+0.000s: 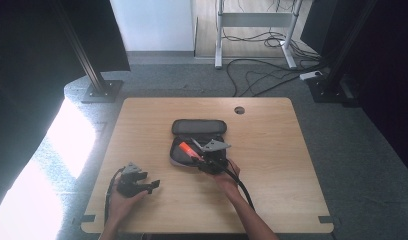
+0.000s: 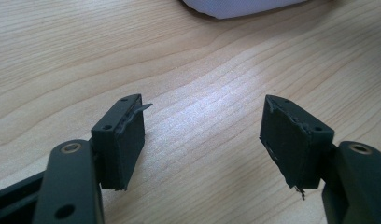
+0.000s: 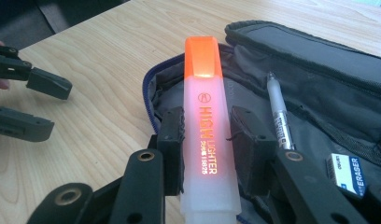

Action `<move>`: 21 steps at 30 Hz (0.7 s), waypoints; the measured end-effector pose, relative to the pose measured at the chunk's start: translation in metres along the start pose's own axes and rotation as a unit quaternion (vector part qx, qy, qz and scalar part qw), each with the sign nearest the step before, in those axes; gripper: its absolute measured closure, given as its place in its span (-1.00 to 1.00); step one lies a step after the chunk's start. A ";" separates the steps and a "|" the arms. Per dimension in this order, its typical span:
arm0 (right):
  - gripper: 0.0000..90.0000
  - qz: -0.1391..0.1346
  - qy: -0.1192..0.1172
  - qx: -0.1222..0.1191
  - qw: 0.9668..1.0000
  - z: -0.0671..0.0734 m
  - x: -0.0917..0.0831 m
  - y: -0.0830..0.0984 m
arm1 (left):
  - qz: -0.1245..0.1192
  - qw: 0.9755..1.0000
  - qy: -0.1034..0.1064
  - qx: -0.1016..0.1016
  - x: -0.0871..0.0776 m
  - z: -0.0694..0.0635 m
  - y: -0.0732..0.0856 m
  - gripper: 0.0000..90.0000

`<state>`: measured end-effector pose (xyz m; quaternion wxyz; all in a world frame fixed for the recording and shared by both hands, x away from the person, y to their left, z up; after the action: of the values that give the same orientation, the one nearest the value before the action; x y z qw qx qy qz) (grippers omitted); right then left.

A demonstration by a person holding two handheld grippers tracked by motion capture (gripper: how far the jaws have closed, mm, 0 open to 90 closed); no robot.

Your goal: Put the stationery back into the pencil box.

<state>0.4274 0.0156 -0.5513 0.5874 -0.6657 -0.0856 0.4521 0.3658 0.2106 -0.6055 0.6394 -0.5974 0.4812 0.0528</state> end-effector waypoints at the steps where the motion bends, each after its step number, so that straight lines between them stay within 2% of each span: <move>1: 0.46 0.000 0.000 0.001 1.000 0.000 0.001 0.000 | 0.000 1.000 0.000 -0.001 0.000 0.000 0.000 -0.31; 16: 0.46 0.009 0.006 0.009 1.000 -0.013 0.019 -0.001 | 0.001 1.000 -0.001 0.000 0.001 0.001 0.001 -0.31; 21: 0.46 0.012 0.004 0.009 1.000 -0.013 0.025 -0.005 | 0.002 1.000 -0.001 -0.001 0.000 0.003 0.001 -0.31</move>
<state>0.4529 0.0241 -0.5611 0.5885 -0.6630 -0.0713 0.4572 0.3664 0.2133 -0.6064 0.6394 -0.5971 0.4812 0.0552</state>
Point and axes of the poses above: each handheld gripper's, and its own axes: x roughly forward along the jaws, y roughly out of its underside, z roughly to its left, the point moved 10 cm from there along x, roughly forward along the jaws, and after that the axes turned 2 degrees about -z, right-handed, at the moved point
